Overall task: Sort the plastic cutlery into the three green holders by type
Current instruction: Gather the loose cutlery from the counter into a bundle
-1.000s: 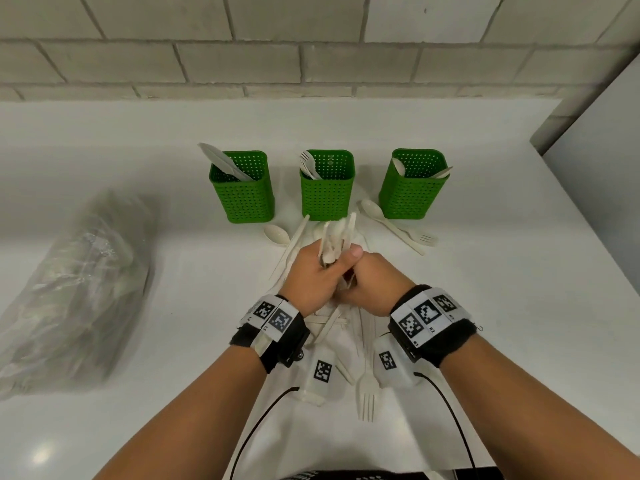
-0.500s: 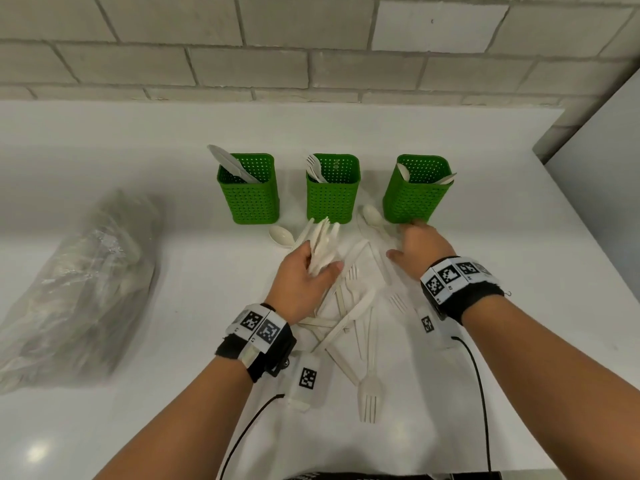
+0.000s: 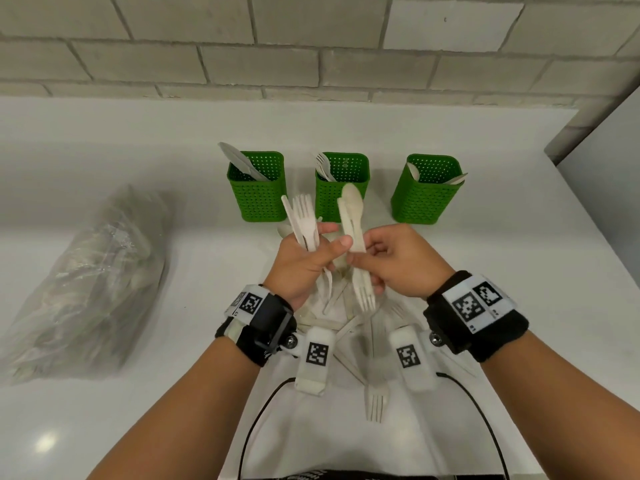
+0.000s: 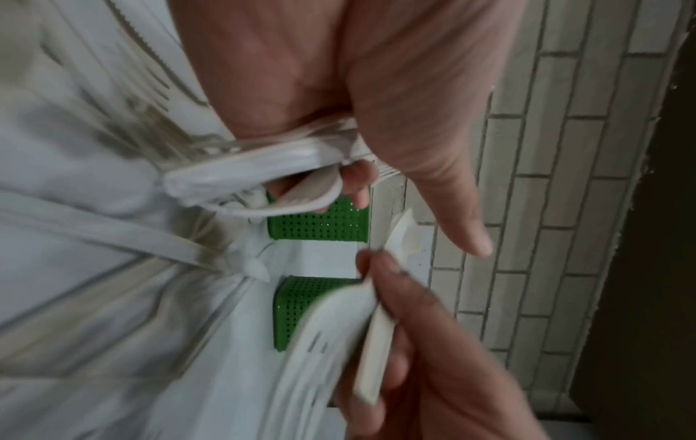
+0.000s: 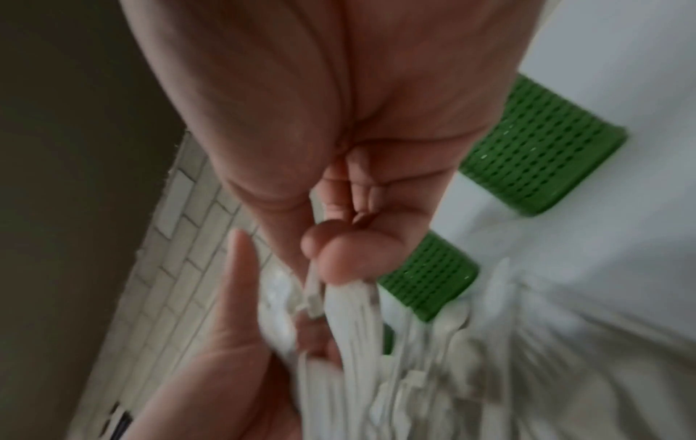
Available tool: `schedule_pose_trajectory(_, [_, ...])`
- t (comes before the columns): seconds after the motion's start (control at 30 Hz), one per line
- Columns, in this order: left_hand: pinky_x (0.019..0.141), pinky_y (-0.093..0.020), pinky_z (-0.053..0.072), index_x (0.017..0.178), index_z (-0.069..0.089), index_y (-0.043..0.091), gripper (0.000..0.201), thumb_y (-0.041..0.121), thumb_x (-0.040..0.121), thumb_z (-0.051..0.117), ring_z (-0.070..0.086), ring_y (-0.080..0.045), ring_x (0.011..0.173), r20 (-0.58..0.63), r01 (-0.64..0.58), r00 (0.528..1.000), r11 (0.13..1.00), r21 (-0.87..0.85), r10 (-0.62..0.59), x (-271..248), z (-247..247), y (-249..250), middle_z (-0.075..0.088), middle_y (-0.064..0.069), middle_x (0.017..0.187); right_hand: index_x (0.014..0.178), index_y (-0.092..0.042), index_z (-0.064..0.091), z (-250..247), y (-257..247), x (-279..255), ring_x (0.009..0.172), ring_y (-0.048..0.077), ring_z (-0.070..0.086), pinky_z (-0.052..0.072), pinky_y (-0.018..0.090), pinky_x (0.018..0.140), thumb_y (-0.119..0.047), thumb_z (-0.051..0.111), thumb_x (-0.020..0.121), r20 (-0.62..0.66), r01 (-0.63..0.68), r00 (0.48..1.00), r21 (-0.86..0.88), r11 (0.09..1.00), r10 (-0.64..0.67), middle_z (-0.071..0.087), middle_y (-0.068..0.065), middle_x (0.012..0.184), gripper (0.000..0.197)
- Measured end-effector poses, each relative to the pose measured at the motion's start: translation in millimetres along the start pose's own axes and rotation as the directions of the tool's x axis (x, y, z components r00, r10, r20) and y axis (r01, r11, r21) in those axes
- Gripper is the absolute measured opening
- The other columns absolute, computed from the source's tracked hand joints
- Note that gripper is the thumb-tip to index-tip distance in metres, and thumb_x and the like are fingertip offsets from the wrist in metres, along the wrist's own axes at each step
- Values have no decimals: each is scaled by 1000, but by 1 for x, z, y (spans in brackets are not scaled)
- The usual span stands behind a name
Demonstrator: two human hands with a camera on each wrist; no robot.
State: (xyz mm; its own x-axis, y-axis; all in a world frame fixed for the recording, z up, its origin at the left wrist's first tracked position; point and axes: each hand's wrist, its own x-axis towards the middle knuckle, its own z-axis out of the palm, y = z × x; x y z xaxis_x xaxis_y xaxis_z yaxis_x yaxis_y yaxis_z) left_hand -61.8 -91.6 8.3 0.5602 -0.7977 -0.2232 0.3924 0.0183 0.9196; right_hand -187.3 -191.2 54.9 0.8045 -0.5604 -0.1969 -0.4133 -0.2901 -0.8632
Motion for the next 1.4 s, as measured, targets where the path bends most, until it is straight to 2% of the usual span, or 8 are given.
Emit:
schedule_pose_trajectory(0.2, [61, -32, 55, 91, 67, 5, 20, 24, 88, 67, 68, -22, 72, 1, 34, 999, 999, 5, -34, -11, 14, 4, 69, -9, 75, 91, -1, 62, 23, -11, -8, 64, 21, 68, 56, 36, 66, -7, 71, 83, 111, 88, 990, -37, 995, -83, 66, 8, 77, 13])
schedule_pose_trajectory(0.3, [62, -30, 55, 86, 66, 1, 20, 17, 95, 59, 66, -19, 64, -46, 28, 999, 999, 36, -26, -14, 4, 10, 68, -9, 70, 105, -5, 67, 9, -8, -16, 78, 13, 69, 57, 26, 71, -13, 80, 77, 122, 44, 992, -17, 999, -42, 70, 5, 95, 32])
schedule_pose_trajectory(0.43, [63, -34, 52, 67, 58, 10, 30, 22, 94, 61, 53, -15, 50, -32, -37, 998, 944, 327, 50, -25, -28, 25, 54, 2, 52, 108, -20, 65, -22, 22, -38, 79, -2, 59, 45, 22, 72, -39, 79, 74, 78, -52, 992, -430, 901, 94, 65, -7, 99, 41])
schedule_pose_trajectory(0.57, [57, -23, 47, 80, 63, 15, 25, 34, 79, 78, 58, -11, 62, -61, 74, 997, 576, 814, -43, -37, -64, 37, 63, 3, 70, 133, -18, 44, -37, 64, -64, 110, 20, 54, 46, 37, 94, -66, 77, 60, 54, -254, 899, -746, 616, 435, 50, 3, 122, 93])
schedule_pose_trajectory(0.7, [73, -29, 44, 113, 53, 9, 74, 50, 61, 86, 58, -25, 102, -158, 186, 968, 130, 974, -196, -41, -76, 31, 59, -3, 107, 134, -12, 42, -26, 67, -81, 108, 21, 53, 46, 36, 94, -79, 68, 50, 60, -308, 886, -665, 681, 460, 45, 4, 119, 110])
schedule_pose_trajectory(0.77, [76, -32, 43, 116, 49, 12, 81, 50, 57, 89, 56, -24, 98, -156, 175, 957, 57, 983, -245, -41, -78, 21, 59, -6, 112, 133, -12, 41, -12, 60, -83, 105, 18, 51, 46, 34, 92, -78, 68, 52, 97, -291, 889, -636, 714, 448, 43, 2, 116, 108])
schedule_pose_trajectory(1.07, [67, -29, 43, 83, 59, 17, 42, 47, 66, 82, 62, -22, 84, -32, 78, 972, 189, 979, -234, -50, -59, -8, 62, -2, 85, 129, -7, 41, 53, 38, -61, 98, 24, 54, 49, 36, 79, -85, 64, 54, 87, -191, 941, -662, 725, 328, 36, 8, 118, 110])
schedule_pose_trajectory(1.4, [60, -25, 42, 73, 56, 22, 34, 38, 67, 85, 61, -17, 75, 99, -8, 962, 335, 942, -253, -52, -49, -20, 61, 3, 75, 108, -8, 58, 57, 51, -27, 93, 21, 60, 52, 32, 79, -27, 84, 65, 26, -224, 968, -347, 911, 248, 62, 4, 100, 53])
